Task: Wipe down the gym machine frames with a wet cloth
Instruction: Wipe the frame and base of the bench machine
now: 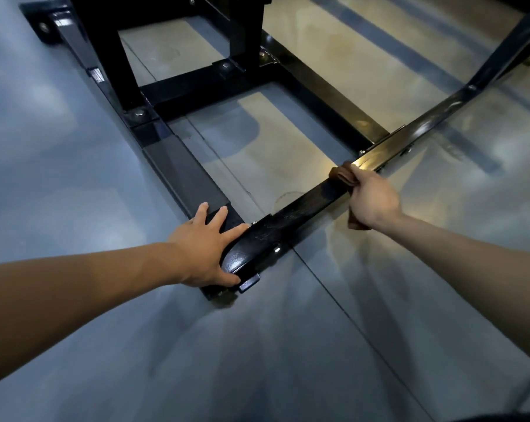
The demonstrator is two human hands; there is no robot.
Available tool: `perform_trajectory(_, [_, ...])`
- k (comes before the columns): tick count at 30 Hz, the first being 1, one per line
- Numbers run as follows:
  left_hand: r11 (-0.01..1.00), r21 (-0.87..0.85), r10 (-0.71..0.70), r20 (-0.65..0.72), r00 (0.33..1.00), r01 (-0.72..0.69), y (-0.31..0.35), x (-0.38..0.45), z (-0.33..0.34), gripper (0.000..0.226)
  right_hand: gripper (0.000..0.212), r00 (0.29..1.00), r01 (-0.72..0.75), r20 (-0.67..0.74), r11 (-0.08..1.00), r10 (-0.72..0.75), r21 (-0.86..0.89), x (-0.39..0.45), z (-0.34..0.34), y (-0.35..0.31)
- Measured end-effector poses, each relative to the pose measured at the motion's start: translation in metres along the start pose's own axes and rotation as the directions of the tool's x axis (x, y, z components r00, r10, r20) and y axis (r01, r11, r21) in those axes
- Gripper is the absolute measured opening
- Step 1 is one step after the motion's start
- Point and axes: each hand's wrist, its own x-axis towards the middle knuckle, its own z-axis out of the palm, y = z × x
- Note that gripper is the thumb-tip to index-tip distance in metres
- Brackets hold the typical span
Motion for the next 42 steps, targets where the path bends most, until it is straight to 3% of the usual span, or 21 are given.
perform_trajectory(3, [1.000,0.008,0.009,-0.013,1.000,-0.009,0.000,0.001,0.000,0.111,0.060,0.977,0.213,0.011,0.975,-0.214,0.070,-0.049,0.022,-0.038])
perform_trajectory(5, [1.000,0.029,0.004,-0.006,1.000,-0.004,0.000,0.001,0.001,0.111,0.060,0.911,0.411,0.042,0.911,-0.411,0.008,-0.062,0.027,-0.036])
perform_trajectory(7, [0.999,0.043,-0.006,-0.005,1.000,0.006,0.001,0.002,0.004,0.111,0.062,0.867,0.498,0.043,0.859,-0.497,-0.119,-0.050,0.023,-0.018])
perform_trajectory(9, [0.999,0.038,-0.012,-0.013,1.000,0.013,0.001,0.003,0.006,0.111,0.057,0.924,0.373,-0.020,0.913,-0.381,-0.166,-0.026,0.015,0.004])
perform_trajectory(11, [0.999,0.047,-0.012,-0.023,1.000,0.014,0.001,0.003,0.008,0.112,0.053,0.984,0.153,-0.074,0.980,-0.164,-0.127,0.004,0.003,0.023])
perform_trajectory(14, [0.997,0.071,-0.007,-0.061,0.998,0.011,0.002,0.003,0.009,0.111,0.053,0.996,-0.006,-0.084,0.999,0.001,-0.051,0.019,-0.001,0.017])
perform_trajectory(16, [0.996,0.088,-0.011,-0.056,0.998,0.016,0.004,0.001,0.009,0.110,0.054,0.998,0.020,-0.067,1.000,-0.020,0.000,-0.001,0.010,-0.006])
perform_trajectory(18, [0.996,0.088,-0.019,-0.057,0.998,0.024,0.004,0.002,0.010,0.110,0.056,0.982,0.184,-0.036,0.982,-0.183,0.035,-0.034,0.024,-0.022])
perform_trajectory(21, [0.996,0.088,-0.020,-0.052,0.998,0.024,0.005,0.003,0.009,0.112,0.059,0.912,0.406,-0.022,0.908,-0.410,-0.102,-0.040,0.026,0.003])
perform_trajectory(23, [0.996,0.084,-0.027,-0.035,0.999,0.029,0.005,0.004,0.009,0.113,0.060,0.957,0.272,-0.059,0.947,-0.285,-0.169,-0.008,0.013,0.029])
perform_trajectory(26, [0.998,0.060,-0.026,-0.028,0.999,0.027,0.005,0.003,0.008,0.112,0.057,0.996,-0.057,-0.069,0.997,0.053,-0.060,0.031,-0.008,0.041])
perform_trajectory(28, [0.999,0.050,-0.021,-0.029,0.999,0.022,0.005,0.003,0.008,0.111,0.057,0.996,-0.074,-0.050,0.997,0.073,-0.020,0.027,-0.009,0.020])
perform_trajectory(32, [0.998,0.056,-0.020,-0.027,0.999,0.021,0.006,0.004,0.009,0.110,0.057,0.970,0.245,-0.001,0.969,-0.245,0.034,-0.039,0.021,-0.027])
perform_trajectory(34, [0.998,0.066,-0.017,-0.032,0.999,0.019,0.005,0.004,0.009,0.110,0.057,0.914,0.405,0.019,0.914,-0.405,-0.018,-0.056,0.030,-0.024])
perform_trajectory(36, [0.997,0.071,-0.012,-0.038,0.999,0.014,0.004,0.004,0.009,0.110,0.061,0.892,0.451,0.022,0.885,-0.452,-0.116,-0.040,0.026,-0.005])
perform_trajectory(39, [0.998,0.059,-0.019,-0.042,0.999,0.021,0.004,0.004,0.011,0.111,0.061,0.978,0.203,-0.031,0.973,-0.207,-0.113,0.011,0.005,0.029])
perform_trajectory(42, [0.998,0.052,-0.032,-0.055,0.998,0.035,0.006,0.004,0.013,0.111,0.054,0.999,-0.029,-0.027,0.999,0.029,0.018,0.039,-0.009,0.032])
